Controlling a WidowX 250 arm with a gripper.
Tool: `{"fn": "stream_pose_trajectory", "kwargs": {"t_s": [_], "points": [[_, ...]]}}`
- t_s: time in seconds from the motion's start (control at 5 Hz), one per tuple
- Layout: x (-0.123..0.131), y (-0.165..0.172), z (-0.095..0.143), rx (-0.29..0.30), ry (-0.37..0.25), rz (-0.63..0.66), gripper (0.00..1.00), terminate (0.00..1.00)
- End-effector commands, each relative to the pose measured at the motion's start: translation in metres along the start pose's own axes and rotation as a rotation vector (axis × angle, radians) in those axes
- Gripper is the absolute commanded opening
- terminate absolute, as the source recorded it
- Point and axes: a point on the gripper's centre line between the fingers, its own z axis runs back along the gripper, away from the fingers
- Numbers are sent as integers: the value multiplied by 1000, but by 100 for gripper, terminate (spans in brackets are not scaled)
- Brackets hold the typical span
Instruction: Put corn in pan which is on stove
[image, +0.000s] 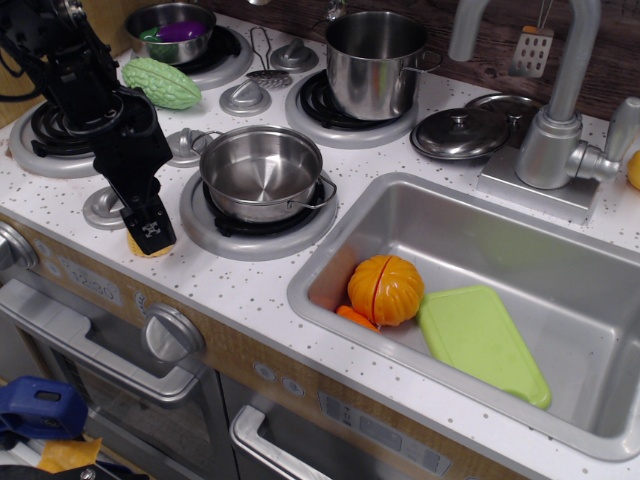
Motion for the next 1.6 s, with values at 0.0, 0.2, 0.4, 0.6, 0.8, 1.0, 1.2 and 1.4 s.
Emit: {"fn": "stream_pose_trajectory", "kwargs": {"t_s": [0.0, 0.2, 0.4, 0.6, 0.8, 1.0, 1.2, 1.4], "points": [[-1, 4, 4, 42, -20, 2, 0, 0], [1, 3, 10, 52, -13, 3, 0, 0], [14, 1, 39, 102, 36, -9, 0, 0], [31, 1, 69, 145, 72, -20, 0, 0], [53, 4, 87, 193, 55, -67, 0, 0], [76, 13, 89, 168, 21, -108, 0, 0], [88, 19, 74, 173, -18, -137, 0, 0], [91, 19, 60, 177, -30, -155, 0, 0]]}}
